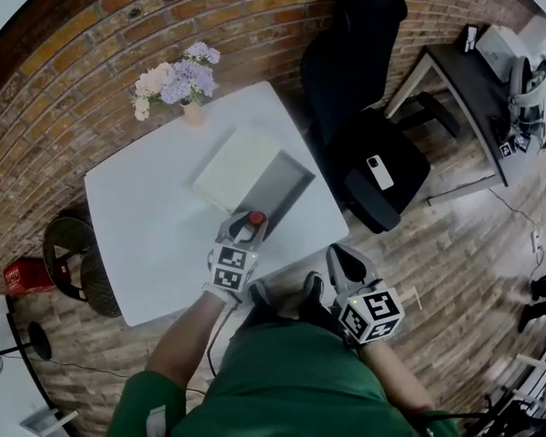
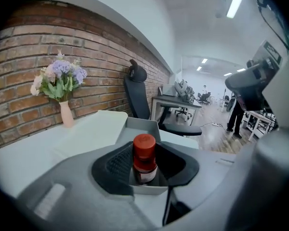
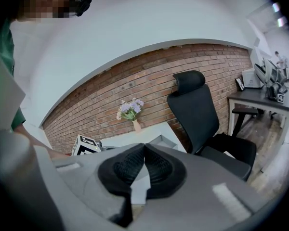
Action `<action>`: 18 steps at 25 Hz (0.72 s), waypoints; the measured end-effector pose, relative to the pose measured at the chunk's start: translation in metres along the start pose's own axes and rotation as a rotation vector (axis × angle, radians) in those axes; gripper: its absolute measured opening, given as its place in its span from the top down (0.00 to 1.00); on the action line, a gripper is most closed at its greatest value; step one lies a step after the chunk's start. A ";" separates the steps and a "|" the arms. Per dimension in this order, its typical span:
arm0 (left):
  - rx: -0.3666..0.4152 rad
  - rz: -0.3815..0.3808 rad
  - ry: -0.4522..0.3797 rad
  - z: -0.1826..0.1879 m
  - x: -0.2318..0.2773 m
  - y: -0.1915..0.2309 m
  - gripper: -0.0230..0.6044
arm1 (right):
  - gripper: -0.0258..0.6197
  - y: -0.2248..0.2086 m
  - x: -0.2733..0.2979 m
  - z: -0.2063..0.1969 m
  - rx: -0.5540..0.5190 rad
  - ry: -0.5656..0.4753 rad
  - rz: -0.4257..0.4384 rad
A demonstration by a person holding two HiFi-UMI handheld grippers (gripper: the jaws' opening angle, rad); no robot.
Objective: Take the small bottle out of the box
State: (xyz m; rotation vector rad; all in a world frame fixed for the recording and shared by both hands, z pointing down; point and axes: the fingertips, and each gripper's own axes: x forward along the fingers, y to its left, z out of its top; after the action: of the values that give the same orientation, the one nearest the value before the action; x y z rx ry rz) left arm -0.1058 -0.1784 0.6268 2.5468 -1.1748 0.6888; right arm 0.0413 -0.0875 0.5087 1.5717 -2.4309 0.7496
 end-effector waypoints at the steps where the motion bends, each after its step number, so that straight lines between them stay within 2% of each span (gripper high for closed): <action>1: -0.015 0.004 -0.005 0.002 -0.002 0.001 0.73 | 0.96 0.000 0.001 0.000 0.000 0.000 0.007; 9: -0.103 0.027 -0.055 0.027 -0.019 0.002 0.73 | 0.96 -0.004 0.004 0.003 0.006 0.000 0.050; 18: -0.205 0.017 -0.144 0.059 -0.049 -0.001 0.73 | 0.96 0.001 0.009 0.010 -0.014 0.002 0.092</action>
State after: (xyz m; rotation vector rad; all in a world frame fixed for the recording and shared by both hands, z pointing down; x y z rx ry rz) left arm -0.1147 -0.1706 0.5508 2.4493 -1.2433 0.3709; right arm 0.0384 -0.0993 0.5028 1.4611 -2.5163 0.7470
